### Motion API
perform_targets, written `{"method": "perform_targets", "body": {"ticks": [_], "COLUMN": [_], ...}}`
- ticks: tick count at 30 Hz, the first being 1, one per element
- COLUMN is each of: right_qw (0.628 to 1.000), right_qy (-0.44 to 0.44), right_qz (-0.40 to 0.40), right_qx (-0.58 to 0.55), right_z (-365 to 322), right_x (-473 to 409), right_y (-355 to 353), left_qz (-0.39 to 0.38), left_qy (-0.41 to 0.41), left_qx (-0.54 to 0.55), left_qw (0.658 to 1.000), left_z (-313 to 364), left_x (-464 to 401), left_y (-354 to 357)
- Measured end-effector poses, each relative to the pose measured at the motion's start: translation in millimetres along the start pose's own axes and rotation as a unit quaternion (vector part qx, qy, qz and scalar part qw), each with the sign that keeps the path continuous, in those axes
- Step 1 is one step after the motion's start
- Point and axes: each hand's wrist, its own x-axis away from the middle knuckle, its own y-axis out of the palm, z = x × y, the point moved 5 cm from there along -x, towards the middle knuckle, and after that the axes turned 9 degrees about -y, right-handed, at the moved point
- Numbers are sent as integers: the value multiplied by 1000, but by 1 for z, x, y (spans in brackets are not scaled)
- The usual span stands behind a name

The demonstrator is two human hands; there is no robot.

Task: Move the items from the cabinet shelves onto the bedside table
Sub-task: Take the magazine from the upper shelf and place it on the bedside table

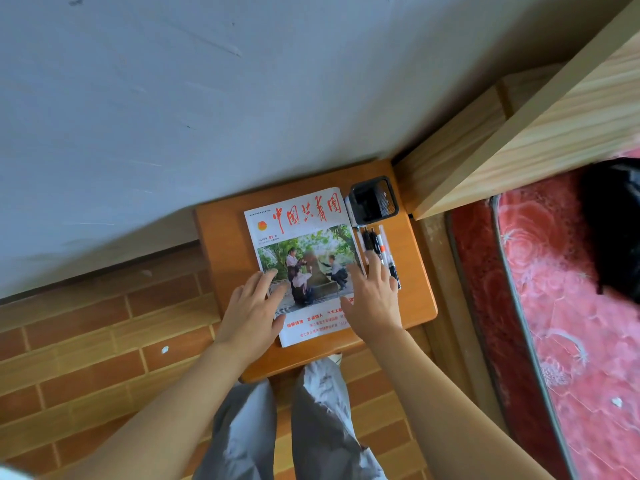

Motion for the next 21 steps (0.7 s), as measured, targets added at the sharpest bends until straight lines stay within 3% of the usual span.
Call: {"method": "perform_targets", "body": {"ticks": [3, 9, 21], "right_qw": [1000, 992, 989], "right_qy": [-22, -122, -123], "right_qz": [15, -40, -36], "right_qx": [4, 18, -68], "right_z": [1, 1, 11], "right_x": [0, 0, 2], "right_y": [6, 36, 37], "left_qz": [-26, -39, -62], "left_qy": [3, -3, -12], "left_qx": [-17, -2, 43], "left_qw": [999, 999, 997], "left_z": [-1, -3, 1], "left_x": [-5, -4, -4], "left_y": [9, 23, 27]}}
